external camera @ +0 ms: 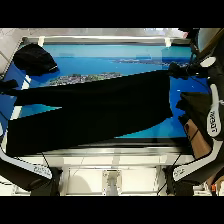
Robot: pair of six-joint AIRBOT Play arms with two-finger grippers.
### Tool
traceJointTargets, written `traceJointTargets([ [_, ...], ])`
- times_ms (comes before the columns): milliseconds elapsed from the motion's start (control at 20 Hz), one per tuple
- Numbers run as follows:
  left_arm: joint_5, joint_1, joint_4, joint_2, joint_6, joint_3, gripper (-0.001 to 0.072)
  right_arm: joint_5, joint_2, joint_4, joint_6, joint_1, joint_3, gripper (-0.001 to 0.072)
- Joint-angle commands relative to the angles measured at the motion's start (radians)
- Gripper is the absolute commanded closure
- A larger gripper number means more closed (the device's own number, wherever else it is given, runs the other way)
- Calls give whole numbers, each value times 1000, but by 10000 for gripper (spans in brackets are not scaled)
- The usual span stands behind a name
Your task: Fold the clothes and pants, and hang the long-sleeved shirts on hangers.
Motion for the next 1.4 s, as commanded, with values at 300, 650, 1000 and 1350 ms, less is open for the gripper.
traceJointTargets([
  [300,107,-15,17,31,-138,75,56,-293,-79,3,141,32,42,259],
  [650,-336,195,27,111,-123,-97,57,207,121,-237,72,-55,-84,263],
  [1000,-417,329,-68,366,-86,-487,57,182,626,-138,-19,-109,-608,261],
  [1350,-403,759,-349,684,134,-734,59,162,783,-45,-30,-109,-642,261],
])
